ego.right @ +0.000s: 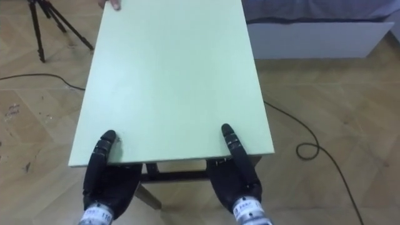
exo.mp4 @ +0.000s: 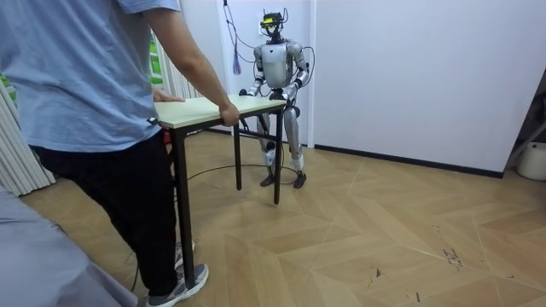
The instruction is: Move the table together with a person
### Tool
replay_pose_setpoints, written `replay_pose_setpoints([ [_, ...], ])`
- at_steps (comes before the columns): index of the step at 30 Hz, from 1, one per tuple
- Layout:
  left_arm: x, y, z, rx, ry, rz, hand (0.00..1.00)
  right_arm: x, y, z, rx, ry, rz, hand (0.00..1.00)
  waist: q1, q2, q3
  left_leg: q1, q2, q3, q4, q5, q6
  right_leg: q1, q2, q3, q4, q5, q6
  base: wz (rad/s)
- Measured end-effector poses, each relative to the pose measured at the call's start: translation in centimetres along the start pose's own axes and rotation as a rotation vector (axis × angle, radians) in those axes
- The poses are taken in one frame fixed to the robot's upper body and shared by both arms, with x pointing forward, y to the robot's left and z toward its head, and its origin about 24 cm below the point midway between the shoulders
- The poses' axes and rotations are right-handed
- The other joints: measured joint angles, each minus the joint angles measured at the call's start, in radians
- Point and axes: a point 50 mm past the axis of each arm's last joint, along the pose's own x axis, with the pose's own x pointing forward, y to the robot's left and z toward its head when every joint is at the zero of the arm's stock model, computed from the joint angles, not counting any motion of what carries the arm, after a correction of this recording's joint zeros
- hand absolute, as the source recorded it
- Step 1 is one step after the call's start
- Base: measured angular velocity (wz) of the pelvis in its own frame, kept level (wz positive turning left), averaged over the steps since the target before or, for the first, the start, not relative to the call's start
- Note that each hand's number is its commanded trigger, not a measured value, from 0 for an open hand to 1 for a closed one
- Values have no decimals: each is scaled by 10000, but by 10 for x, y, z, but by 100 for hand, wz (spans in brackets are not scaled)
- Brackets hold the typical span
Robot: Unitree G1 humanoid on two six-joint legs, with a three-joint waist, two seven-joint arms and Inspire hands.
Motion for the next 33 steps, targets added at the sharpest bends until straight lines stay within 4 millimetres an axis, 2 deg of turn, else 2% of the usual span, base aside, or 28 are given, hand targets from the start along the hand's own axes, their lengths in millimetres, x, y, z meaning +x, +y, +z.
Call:
replay_pose_setpoints([
  [6, -3, 2, -2, 62, -174, 51, 100, -1, 0, -3, 92, 64, -24, 100, 2, -159, 3, -54, 0, 58, 123, 0, 0, -53, 38, 180, 37, 9, -40, -2],
  [9, -5, 4, -3, 163, -129, 119, 100, -5, -4, -7, 141, 16, -170, 100, -20, -274, 1, -242, 12, 57, 467, -9, -5, -110, 14, 112, 143, -36, -102, 5],
  [12, -7, 6, -4, 226, -85, 180, 100, -7, -6, -9, 271, -31, -244, 100, 4, -338, 13, -620, 72, 28, 1272, -79, -52, -227, -8, 126, 351, -115, -220, 1],
  [15, -8, 8, -5, 203, 17, 256, 100, -9, -9, -9, 330, 1, -389, 100, 186, -382, 51, -1319, 256, -130, 2822, -130, -138, -383, 33, 159, 777, -284, -465, -8],
  [16, -8, 8, -6, 202, 48, 273, 100, -10, -10, -9, 316, -11, -421, 100, 183, -360, 59, -1768, 370, -358, 3630, -128, -142, -443, 98, 136, 902, -369, -593, 8],
  [17, -8, 8, -6, 202, 101, 287, 100, -11, -11, -8, 307, -43, -434, 100, 173, -299, 61, -2277, 542, -547, 4504, -119, -145, -516, 178, 60, 937, -467, -712, 13],
  [18, -8, 8, -6, 190, 106, 294, 100, -11, -11, -8, 296, -60, -442, 100, 204, -256, 62, -2490, 643, -609, 4905, -118, -148, -559, 243, -31, 952, -532, -791, 8],
  [20, -9, 10, -6, 116, 155, 379, 100, -12, -13, -7, 285, -79, -482, 100, 215, -97, 74, -2877, 1016, -797, 5734, -118, -154, -612, 498, -320, 1168, -686, -1096, 2],
  [21, -9, 11, -6, 120, 179, 404, 100, -13, -13, -7, 283, -87, -487, 100, 217, -52, 93, -2901, 1086, -797, 5823, -124, -161, -655, 525, -414, 1199, -716, -1168, 10],
  [22, -10, 12, -8, 59, 248, 470, 100, -14, -14, -6, 251, -158, -507, 100, 187, 70, 115, -2999, 1140, -793, 6325, -144, -219, -684, 566, -550, 1246, -763, -1281, 0],
  [23, -11, 14, -11, -109, 409, 568, 100, -15, -15, -2, 105, -222, -510, 100, 167, 326, 108, -2935, 1054, -764, 7193, -214, -273, -711, 697, -575, 1240, -724, -1365, 0],
  [24, -11, 14, -12, -130, 452, 582, 100, -15, -15, -1, 51, -239, -481, 100, 130, 441, 88, -2858, 996, -759, 7506, -264, -317, -789, 731, -613, 1268, -698, -1409, 11],
  [25, -11, 13, -12, -147, 494, 475, 100, -15, -14, 0, -8, -266, -331, 100, -21, 561, 83, -2591, 733, -762, 7610, -382, -480, -998, 747, -723, 1411, -661, -1465, 21],
  [26, -11, 12, -11, -150, 479, 384, 100, -15, -13, 0, 6, -288, -262, 100, -63, 607, 79, -2386, 664, -761, 7474, -442, -551, -1127, 759, -801, 1461, -628, -1510, 26],
  [27, -9, 11, -10, -70, 484, 226, 100, -15, -12, 0, 60, -328, -158, 100, -109, 628, 77, -1880, 570, -772, 6855, -637, -706, -1371, 808, -890, 1559, -576, -1585, 19],
  [29, -3, 4, -8, 114, 599, -91, 100, -14, -10, -2, 169, -396, 96, 100, -154, 645, 71, -1019, 478, -815, 5108, -1485, -662, -1945, 809, -1140, 1626, -350, -1688, 24],
  [30, -1, 2, -8, 161, 616, -164, 100, -13, -9, -1, 176, -414, 157, 100, -159, 651, 75, -867, 473, -811, 4635, -1683, -681, -2061, 808, -1211, 1587, -248, -1713, 23],
  [31, 1, -1, -7, 229, 635, -268, 100, -12, -7, 0, 182, -454, 224, 100, -211, 670, 81, -691, 426, -787, 3839, -2026, -676, -2252, 781, -1328, 1503, -40, -1738, 14],
  [32, 4, -2, -7, 278, 663, -319, 100, -11, -6, -1, 278, -493, 266, 100, -210, 672, 79, -639, 324, -785, 3325, -2224, -608, -2438, 704, -1396, 1423, 196, -1746, 12],
  [33, 5, -2, -7, 298, 680, -327, 100, -10, -6, -1, 294, -513, 272, 100, -213, 674, 77, -660, 244, -786, 3147, -2276, -598, -2525, 649, -1404, 1347, 356, -1736, 6],
])
